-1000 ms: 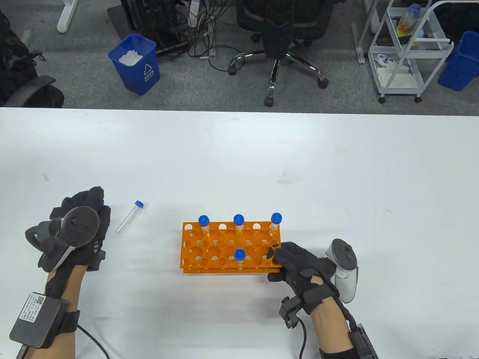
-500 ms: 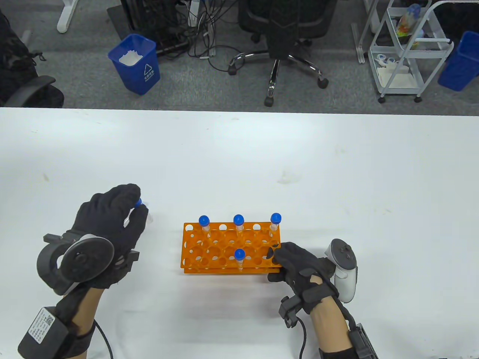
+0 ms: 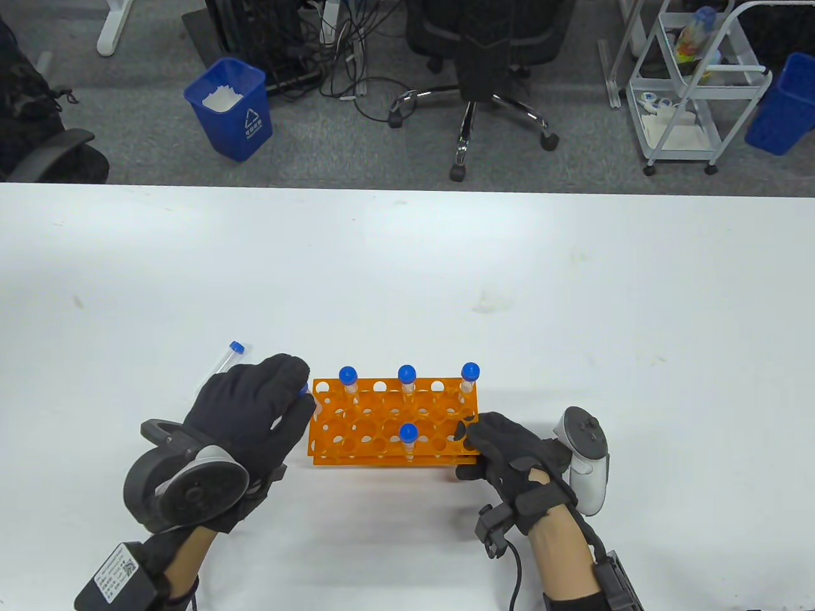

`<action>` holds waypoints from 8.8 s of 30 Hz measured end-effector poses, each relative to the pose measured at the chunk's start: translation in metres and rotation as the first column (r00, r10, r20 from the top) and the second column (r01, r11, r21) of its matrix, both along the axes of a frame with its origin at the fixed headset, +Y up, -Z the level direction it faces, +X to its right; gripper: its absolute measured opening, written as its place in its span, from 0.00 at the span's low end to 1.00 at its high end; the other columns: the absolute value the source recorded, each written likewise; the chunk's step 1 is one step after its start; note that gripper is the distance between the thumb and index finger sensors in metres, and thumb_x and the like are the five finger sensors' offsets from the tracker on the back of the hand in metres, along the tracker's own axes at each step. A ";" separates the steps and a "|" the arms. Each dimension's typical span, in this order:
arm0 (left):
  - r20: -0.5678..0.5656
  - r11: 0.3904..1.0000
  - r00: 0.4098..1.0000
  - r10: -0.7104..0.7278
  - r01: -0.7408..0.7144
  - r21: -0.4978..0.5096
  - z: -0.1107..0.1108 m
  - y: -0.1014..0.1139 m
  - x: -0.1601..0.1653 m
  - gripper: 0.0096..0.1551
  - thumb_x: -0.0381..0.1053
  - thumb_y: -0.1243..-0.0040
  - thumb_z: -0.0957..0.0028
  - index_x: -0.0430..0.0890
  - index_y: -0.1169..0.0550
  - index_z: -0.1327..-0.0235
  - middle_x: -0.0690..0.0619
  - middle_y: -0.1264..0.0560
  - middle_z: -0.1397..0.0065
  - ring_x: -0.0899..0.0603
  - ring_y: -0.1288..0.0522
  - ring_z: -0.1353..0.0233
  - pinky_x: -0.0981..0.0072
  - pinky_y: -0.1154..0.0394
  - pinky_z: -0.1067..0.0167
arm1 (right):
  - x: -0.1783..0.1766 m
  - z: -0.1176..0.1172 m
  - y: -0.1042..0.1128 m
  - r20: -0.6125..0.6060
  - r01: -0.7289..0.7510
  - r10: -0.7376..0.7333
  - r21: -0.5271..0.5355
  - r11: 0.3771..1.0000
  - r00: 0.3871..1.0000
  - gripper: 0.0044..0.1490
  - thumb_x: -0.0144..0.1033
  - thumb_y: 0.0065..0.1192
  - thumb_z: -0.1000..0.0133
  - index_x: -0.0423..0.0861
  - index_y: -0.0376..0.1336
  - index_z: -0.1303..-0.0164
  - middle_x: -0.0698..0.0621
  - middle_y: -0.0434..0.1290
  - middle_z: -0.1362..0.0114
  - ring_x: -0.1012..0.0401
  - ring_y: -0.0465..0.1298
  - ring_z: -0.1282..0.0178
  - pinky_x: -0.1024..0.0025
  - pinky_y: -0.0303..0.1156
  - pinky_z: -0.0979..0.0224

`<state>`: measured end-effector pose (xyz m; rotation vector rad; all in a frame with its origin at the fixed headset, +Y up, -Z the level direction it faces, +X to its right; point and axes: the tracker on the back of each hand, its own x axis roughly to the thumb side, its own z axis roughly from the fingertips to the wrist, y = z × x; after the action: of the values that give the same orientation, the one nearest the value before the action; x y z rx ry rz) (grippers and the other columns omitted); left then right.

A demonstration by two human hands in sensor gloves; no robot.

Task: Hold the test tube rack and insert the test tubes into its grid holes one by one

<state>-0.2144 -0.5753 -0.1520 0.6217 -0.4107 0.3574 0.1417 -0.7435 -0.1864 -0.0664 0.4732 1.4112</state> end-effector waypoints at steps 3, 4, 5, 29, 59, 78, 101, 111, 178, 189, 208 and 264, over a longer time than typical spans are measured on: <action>-0.001 1.000 1.000 -0.020 0.020 0.001 -0.001 -0.010 0.002 0.27 0.56 0.19 0.66 0.51 0.13 0.53 0.46 0.13 0.45 0.40 0.11 0.55 0.51 0.15 0.53 | 0.000 0.000 0.000 0.000 0.005 -0.005 0.002 1.000 1.000 0.26 0.42 0.60 0.48 0.37 0.69 0.48 0.21 0.56 0.26 0.30 0.70 0.38 0.39 0.76 0.45; -0.003 1.000 1.000 -0.027 0.027 0.006 -0.001 -0.013 0.002 0.27 0.56 0.19 0.66 0.51 0.13 0.52 0.46 0.13 0.45 0.41 0.11 0.55 0.51 0.15 0.53 | 0.000 0.000 0.000 -0.001 0.006 -0.006 0.002 1.000 1.000 0.26 0.42 0.60 0.48 0.37 0.69 0.48 0.21 0.56 0.26 0.30 0.70 0.38 0.38 0.76 0.45; -0.002 0.999 0.999 -0.037 0.037 0.010 -0.002 -0.016 0.003 0.27 0.56 0.19 0.66 0.51 0.13 0.53 0.46 0.13 0.45 0.40 0.11 0.55 0.51 0.15 0.53 | 0.000 0.000 0.000 -0.001 0.007 -0.007 0.003 1.000 1.000 0.26 0.42 0.60 0.48 0.37 0.69 0.48 0.21 0.56 0.26 0.30 0.70 0.38 0.39 0.76 0.45; 0.051 0.975 0.979 -0.197 0.201 -0.094 -0.005 -0.034 0.011 0.28 0.58 0.19 0.66 0.52 0.13 0.51 0.45 0.14 0.43 0.40 0.11 0.52 0.50 0.16 0.51 | 0.000 0.002 0.002 -0.022 0.036 -0.036 0.007 0.999 0.999 0.26 0.41 0.61 0.48 0.36 0.70 0.49 0.21 0.56 0.26 0.29 0.70 0.39 0.38 0.76 0.46; -0.218 0.947 0.967 -0.135 0.062 -0.314 -0.083 0.002 -0.057 0.32 0.57 0.31 0.56 0.46 0.19 0.38 0.46 0.20 0.34 0.37 0.15 0.43 0.46 0.20 0.44 | 0.004 0.001 0.002 0.003 0.019 -0.019 0.003 1.000 1.000 0.26 0.42 0.60 0.48 0.37 0.69 0.48 0.21 0.56 0.26 0.30 0.70 0.39 0.38 0.76 0.46; -0.232 0.518 0.733 -0.639 0.188 -0.834 -0.185 -0.156 -0.081 0.42 0.60 0.29 0.58 0.57 0.31 0.27 0.45 0.31 0.25 0.36 0.22 0.34 0.46 0.23 0.39 | 0.005 0.000 0.001 -0.009 0.000 0.000 0.001 1.000 1.000 0.26 0.42 0.61 0.48 0.37 0.69 0.48 0.21 0.56 0.26 0.30 0.70 0.38 0.38 0.76 0.45; -0.306 0.615 0.713 -0.631 0.220 -0.757 -0.187 -0.166 -0.081 0.34 0.52 0.23 0.62 0.48 0.19 0.39 0.48 0.16 0.42 0.39 0.12 0.51 0.50 0.17 0.49 | 0.005 0.000 0.000 -0.004 -0.006 0.006 -0.002 1.000 1.000 0.26 0.42 0.61 0.48 0.37 0.69 0.48 0.21 0.56 0.26 0.30 0.70 0.39 0.38 0.76 0.45; -0.426 0.882 0.866 -0.260 0.034 -0.469 -0.151 -0.083 -0.090 0.29 0.52 0.22 0.63 0.55 0.15 0.44 0.46 0.16 0.43 0.39 0.12 0.53 0.50 0.16 0.51 | 0.004 0.000 -0.001 -0.003 -0.009 0.008 -0.007 1.000 1.000 0.26 0.42 0.60 0.48 0.37 0.69 0.48 0.21 0.56 0.26 0.30 0.70 0.38 0.38 0.76 0.45; -0.155 0.913 0.912 -0.380 0.397 0.097 0.041 -0.041 0.077 0.30 0.60 0.19 0.68 0.47 0.10 0.55 0.48 0.07 0.60 0.48 0.10 0.78 0.61 0.13 0.75 | 0.003 0.000 -0.003 -0.010 0.050 -0.050 -0.021 0.999 0.999 0.26 0.41 0.60 0.48 0.36 0.69 0.48 0.21 0.56 0.26 0.29 0.69 0.38 0.38 0.76 0.45; -0.140 0.895 0.887 -0.440 0.446 0.011 0.043 -0.038 0.077 0.35 0.65 0.21 0.68 0.49 0.13 0.49 0.40 0.09 0.59 0.46 0.10 0.73 0.59 0.14 0.69 | 0.004 0.000 -0.003 -0.011 0.028 -0.028 -0.024 0.999 1.000 0.26 0.41 0.60 0.48 0.37 0.69 0.48 0.21 0.56 0.26 0.29 0.70 0.38 0.38 0.76 0.45; -0.343 0.979 0.932 -0.117 0.166 0.118 0.019 0.006 -0.038 0.32 0.67 0.34 0.59 0.49 0.12 0.50 0.42 0.10 0.55 0.44 0.09 0.68 0.56 0.14 0.65 | 0.005 -0.027 -0.004 0.058 -0.031 0.036 -0.079 0.996 0.998 0.26 0.40 0.60 0.48 0.37 0.68 0.47 0.21 0.54 0.25 0.29 0.68 0.36 0.37 0.75 0.43; -0.335 0.975 0.924 -0.183 0.126 -0.184 -0.015 -0.076 -0.065 0.40 0.70 0.36 0.60 0.53 0.23 0.34 0.41 0.22 0.32 0.38 0.15 0.41 0.47 0.19 0.45 | 0.016 -0.010 0.089 0.398 -0.505 0.321 0.564 0.653 0.860 0.34 0.40 0.57 0.47 0.40 0.63 0.31 0.29 0.63 0.24 0.30 0.70 0.34 0.30 0.70 0.39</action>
<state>-0.2792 -0.6517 -0.1666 0.4801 -0.0852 0.1205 0.1576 -0.6543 -0.1961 0.2219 -0.3165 1.9317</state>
